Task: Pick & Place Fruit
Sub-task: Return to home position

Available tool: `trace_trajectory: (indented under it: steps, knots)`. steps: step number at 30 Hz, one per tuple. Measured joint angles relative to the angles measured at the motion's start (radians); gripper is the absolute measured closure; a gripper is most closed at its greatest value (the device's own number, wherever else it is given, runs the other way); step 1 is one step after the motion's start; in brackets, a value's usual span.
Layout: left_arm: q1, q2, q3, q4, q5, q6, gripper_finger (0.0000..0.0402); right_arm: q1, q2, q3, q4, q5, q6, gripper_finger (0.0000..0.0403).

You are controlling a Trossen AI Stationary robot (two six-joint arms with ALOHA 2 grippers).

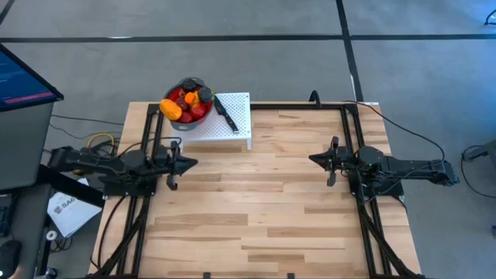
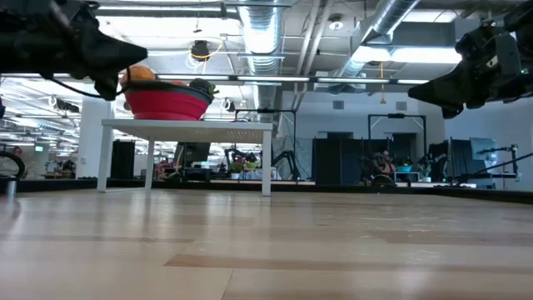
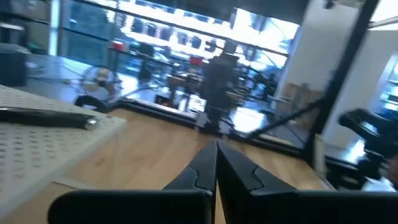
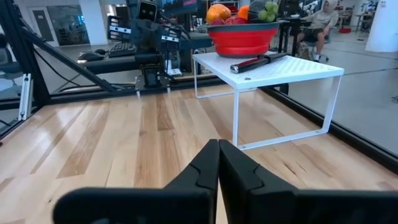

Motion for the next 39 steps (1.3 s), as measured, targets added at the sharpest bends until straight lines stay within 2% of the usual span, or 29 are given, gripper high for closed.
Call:
trace_trajectory:
  steps: [6, 8, 11, 18, 39]
  knots:
    - [0.001, -0.255, 0.0, -0.363, 0.113, 0.007, 0.0401, -0.001, 0.0, 0.0, 0.0, -0.002, 0.018, 0.0401]
    - [0.003, -0.296, 0.004, -0.376, 0.176, 0.047, 0.0401, -0.001, 0.0, 0.0, 0.0, -0.002, 0.019, 0.0401]
    - [0.007, -0.294, 0.005, -0.392, 0.217, 0.11, 0.0401, -0.001, 0.001, 0.0, 0.0, -0.002, 0.038, 0.0399]
    - [0.026, -0.234, 0.001, -0.388, 0.233, 0.206, 0.0401, -0.001, 0.007, 0.0, -0.002, -0.01, 0.041, 0.0401]
    - [0.026, -0.084, -0.001, -0.379, 0.221, 0.172, 0.0396, -0.001, 0.021, 0.0, -0.001, -0.01, 0.036, 0.0397]
